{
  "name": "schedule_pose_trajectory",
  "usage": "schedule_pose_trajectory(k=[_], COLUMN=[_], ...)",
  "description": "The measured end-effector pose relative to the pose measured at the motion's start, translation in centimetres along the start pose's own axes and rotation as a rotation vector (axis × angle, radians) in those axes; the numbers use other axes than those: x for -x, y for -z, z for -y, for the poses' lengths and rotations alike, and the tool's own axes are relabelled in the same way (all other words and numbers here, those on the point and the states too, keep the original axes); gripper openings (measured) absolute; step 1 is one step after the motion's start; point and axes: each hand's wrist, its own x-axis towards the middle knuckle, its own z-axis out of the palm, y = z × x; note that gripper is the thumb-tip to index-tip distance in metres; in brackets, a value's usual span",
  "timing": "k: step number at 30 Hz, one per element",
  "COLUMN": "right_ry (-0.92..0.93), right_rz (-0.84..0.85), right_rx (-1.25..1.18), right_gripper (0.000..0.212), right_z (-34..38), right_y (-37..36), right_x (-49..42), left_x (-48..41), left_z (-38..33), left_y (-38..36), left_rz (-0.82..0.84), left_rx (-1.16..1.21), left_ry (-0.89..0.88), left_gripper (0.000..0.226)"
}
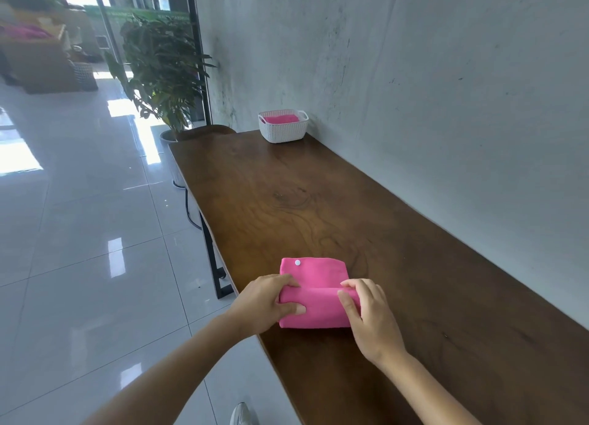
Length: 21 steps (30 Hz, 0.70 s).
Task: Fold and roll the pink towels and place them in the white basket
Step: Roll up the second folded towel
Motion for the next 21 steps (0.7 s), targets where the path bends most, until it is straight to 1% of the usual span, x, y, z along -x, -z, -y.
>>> schedule_pose_trajectory(k=[3, 6, 7, 10, 12, 14, 16, 18, 19, 21], right_ry=[0.010, -0.024, -0.038, -0.075, -0.109, -0.160, -0.208, -0.252, -0.267, -0.291], right_rz=[0.012, 0.019, 0.021, 0.030, 0.055, 0.087, 0.122, 0.143, 0.148, 0.157], right_rx=[-0.084, -0.163, -0.179, -0.230, -0.256, -0.265, -0.285, -0.289, -0.294, -0.295], right_gripper=[0.064, 0.066, 0.068, 0.062, 0.059, 0.063, 0.061, 0.060, 0.059, 0.057], right_z=[0.0, -0.1, 0.0, 0.2, 0.4, 0.6, 0.7, 0.8, 0.8, 0.9], right_y=[0.0, 0.1, 0.1, -0.1, -0.1, 0.1, 0.1, 0.3, 0.3, 0.3], right_x=[1.5, 2.8, 3.0, 3.1, 2.5, 1.9, 1.3, 0.7, 0.3, -0.4], left_x=[-0.1, 0.1, 0.2, 0.1, 0.0, 0.0, 0.3, 0.8, 1.2, 1.9], left_z=[1.1, 1.5, 1.5, 1.3, 1.1, 0.7, 0.1, -0.5, -0.7, -0.7], left_y=[0.2, 0.4, 0.5, 0.5, 0.2, -0.6, -1.3, -2.0, -2.2, -2.7], left_rz=[0.107, 0.166, 0.178, 0.186, 0.163, 0.057, -0.152, -0.337, -0.384, -0.395], left_rx=[0.165, 0.294, 0.320, 0.388, 0.441, 0.452, 0.335, 0.189, 0.133, 0.027], left_ry=[0.040, 0.069, 0.076, 0.128, 0.171, 0.191, 0.176, 0.102, 0.044, -0.074], left_gripper=[0.043, 0.055, 0.056, 0.050, 0.041, 0.026, 0.018, 0.017, 0.019, 0.026])
